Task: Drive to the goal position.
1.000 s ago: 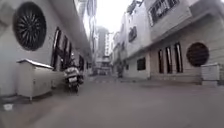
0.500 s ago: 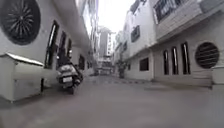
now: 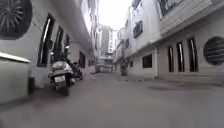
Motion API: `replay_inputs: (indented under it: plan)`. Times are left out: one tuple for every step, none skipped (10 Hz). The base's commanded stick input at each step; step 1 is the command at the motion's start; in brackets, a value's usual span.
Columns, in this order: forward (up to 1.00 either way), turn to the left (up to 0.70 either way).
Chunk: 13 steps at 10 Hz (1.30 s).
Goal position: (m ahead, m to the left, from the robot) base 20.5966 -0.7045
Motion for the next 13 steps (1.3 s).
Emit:
replay_inputs:
  plan:
    - [1.0,0.0]
    - [1.0,0.0]
    - [1.0,0.0]
    - [1.0,0.0]
    - [1.0,0.0]
    - [1.0,0.0]
    - [1.0,0.0]
    - [1.0,0.0]
    - [1.0,0.0]
    - [1.0,0.0]
    - [1.0,0.0]
    - [1.0,0.0]
    - [1.0,0.0]
